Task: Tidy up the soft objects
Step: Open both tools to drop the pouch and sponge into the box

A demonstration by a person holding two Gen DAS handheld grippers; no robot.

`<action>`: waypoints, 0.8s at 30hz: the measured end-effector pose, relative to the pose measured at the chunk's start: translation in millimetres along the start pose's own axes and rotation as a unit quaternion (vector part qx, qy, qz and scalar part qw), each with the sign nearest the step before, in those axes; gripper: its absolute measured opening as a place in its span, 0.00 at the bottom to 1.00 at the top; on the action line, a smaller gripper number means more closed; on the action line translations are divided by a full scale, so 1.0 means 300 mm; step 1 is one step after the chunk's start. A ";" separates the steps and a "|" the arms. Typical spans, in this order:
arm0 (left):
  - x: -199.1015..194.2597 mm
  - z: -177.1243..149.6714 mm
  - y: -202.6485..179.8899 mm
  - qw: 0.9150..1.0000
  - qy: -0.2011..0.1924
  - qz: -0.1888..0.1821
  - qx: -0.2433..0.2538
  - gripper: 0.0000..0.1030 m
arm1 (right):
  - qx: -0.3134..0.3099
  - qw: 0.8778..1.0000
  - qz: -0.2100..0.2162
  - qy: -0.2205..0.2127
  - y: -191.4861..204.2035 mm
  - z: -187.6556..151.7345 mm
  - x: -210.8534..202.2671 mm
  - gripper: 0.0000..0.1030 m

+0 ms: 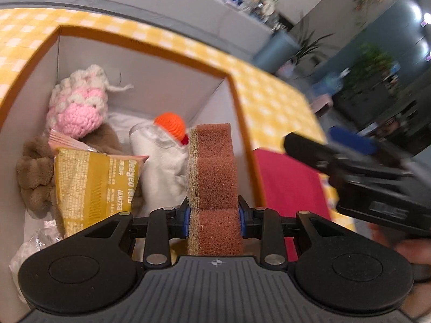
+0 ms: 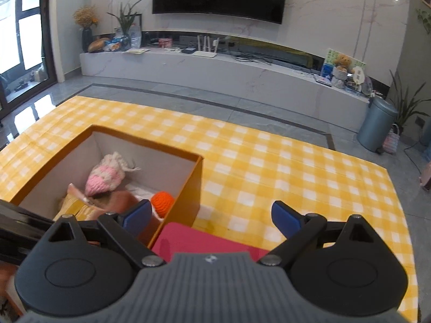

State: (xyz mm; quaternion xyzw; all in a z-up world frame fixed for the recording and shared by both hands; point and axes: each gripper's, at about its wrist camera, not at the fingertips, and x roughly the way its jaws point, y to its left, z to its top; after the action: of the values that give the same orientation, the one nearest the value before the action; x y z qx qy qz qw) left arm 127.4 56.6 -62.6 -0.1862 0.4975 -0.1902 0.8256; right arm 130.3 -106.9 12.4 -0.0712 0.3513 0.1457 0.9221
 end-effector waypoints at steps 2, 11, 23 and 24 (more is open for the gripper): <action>0.046 -0.004 -0.005 1.000 0.008 0.023 -0.002 0.34 | -0.001 1.000 0.007 -0.001 -0.002 -0.009 -0.004 0.91; 0.103 -0.012 -0.033 0.997 -0.026 0.077 0.010 0.40 | 0.032 0.999 0.014 -0.012 -0.039 -0.037 -0.024 0.88; -0.130 -0.017 -0.036 0.988 -0.122 0.060 0.071 0.97 | 0.019 0.999 -0.001 -0.030 -0.028 -0.028 -0.104 0.89; -0.155 -0.013 -0.033 0.987 -0.130 0.060 0.076 0.97 | 0.019 0.999 0.000 -0.032 -0.025 -0.025 -0.109 0.89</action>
State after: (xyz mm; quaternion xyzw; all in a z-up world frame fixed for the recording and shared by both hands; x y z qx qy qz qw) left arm 102.6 71.0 -24.5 -0.1163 0.3806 -0.1518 0.9047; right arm 104.7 -122.8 29.0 -0.0489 0.3243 0.1409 0.9341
